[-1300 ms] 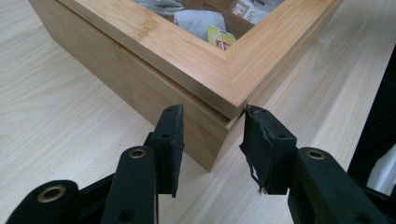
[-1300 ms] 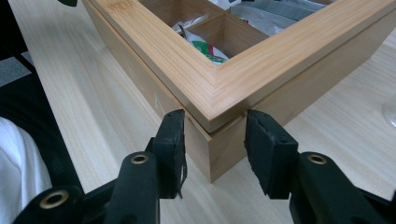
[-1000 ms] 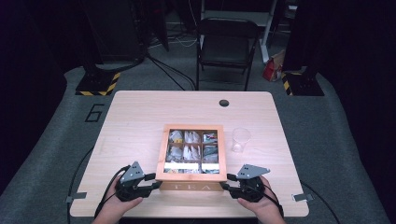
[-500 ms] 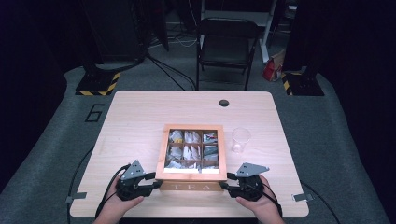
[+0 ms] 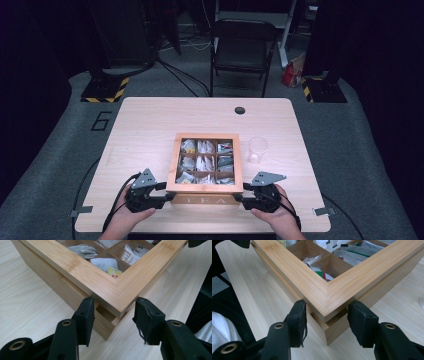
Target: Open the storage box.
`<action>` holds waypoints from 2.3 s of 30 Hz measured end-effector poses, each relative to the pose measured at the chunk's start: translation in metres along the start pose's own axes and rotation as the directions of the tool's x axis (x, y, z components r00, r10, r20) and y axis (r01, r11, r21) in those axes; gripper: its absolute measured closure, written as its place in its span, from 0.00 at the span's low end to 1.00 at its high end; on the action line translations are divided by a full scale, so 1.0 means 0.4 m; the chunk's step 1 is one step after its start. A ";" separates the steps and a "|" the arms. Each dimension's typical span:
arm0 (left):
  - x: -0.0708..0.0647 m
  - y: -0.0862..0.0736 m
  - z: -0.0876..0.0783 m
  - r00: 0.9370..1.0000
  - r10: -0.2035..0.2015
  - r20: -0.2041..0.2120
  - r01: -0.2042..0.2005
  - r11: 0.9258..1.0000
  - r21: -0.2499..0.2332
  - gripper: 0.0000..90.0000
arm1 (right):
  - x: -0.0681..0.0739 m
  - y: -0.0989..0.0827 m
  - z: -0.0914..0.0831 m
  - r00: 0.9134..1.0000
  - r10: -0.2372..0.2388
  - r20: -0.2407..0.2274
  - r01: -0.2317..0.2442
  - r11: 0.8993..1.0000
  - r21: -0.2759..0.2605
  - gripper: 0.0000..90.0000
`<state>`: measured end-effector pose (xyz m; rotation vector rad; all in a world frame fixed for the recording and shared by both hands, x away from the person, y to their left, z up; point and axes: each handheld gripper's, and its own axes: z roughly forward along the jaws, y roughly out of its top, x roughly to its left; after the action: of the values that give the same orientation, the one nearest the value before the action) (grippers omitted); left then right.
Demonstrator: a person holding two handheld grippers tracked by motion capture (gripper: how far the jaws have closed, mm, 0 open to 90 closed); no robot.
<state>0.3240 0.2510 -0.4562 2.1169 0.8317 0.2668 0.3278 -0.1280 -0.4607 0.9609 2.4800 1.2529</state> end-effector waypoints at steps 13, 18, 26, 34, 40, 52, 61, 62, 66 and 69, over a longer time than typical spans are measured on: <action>0.002 0.028 -0.014 1.000 -0.028 0.007 0.028 1.000 -0.011 0.54 | -0.003 0.029 -0.011 1.000 0.014 -0.001 -0.014 1.000 -0.005 0.52; 0.004 0.038 -0.021 0.999 -0.031 0.008 0.031 1.000 0.001 0.54 | -0.004 0.038 -0.016 1.000 0.017 -0.002 -0.017 1.000 0.001 0.51; 0.003 0.061 -0.037 0.999 -0.046 -0.004 0.046 0.999 -0.007 0.53 | -0.007 0.060 -0.031 1.000 0.017 0.006 -0.017 1.000 -0.006 0.49; 0.006 0.076 -0.047 0.999 -0.044 -0.018 0.043 0.999 -0.024 0.53 | -0.008 0.078 -0.044 1.000 0.021 0.022 -0.020 1.000 -0.021 0.48; 0.002 0.090 -0.058 0.999 -0.020 -0.045 0.018 0.999 -0.036 0.50 | -0.008 0.090 -0.053 0.999 0.005 0.045 -0.003 0.999 -0.037 0.46; 0.012 0.124 -0.083 0.999 0.001 -0.044 -0.004 0.997 -0.073 0.50 | -0.010 0.134 -0.076 0.997 -0.029 0.070 0.033 0.998 -0.053 0.45; 0.019 0.150 -0.097 0.999 0.018 -0.051 -0.022 0.995 -0.096 0.50 | -0.014 0.165 -0.090 0.995 -0.055 0.084 0.060 0.996 -0.069 0.45; 0.020 0.153 -0.097 0.998 0.018 -0.055 -0.024 0.995 -0.100 0.50 | -0.015 0.168 -0.091 0.995 -0.061 0.085 0.067 0.995 -0.069 0.45; 0.025 0.170 -0.105 0.997 0.046 -0.057 -0.051 0.994 -0.094 0.51 | -0.019 0.183 -0.095 0.994 -0.072 0.086 0.078 0.994 -0.073 0.45; 0.025 0.183 -0.108 0.996 0.058 -0.069 -0.064 0.993 -0.099 0.51 | -0.025 0.197 -0.100 0.993 -0.080 0.085 0.087 0.993 -0.081 0.45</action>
<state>0.3464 0.2521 -0.3737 2.0506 0.7761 0.4045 0.3540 -0.1260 -0.3756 0.8600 2.3590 1.2557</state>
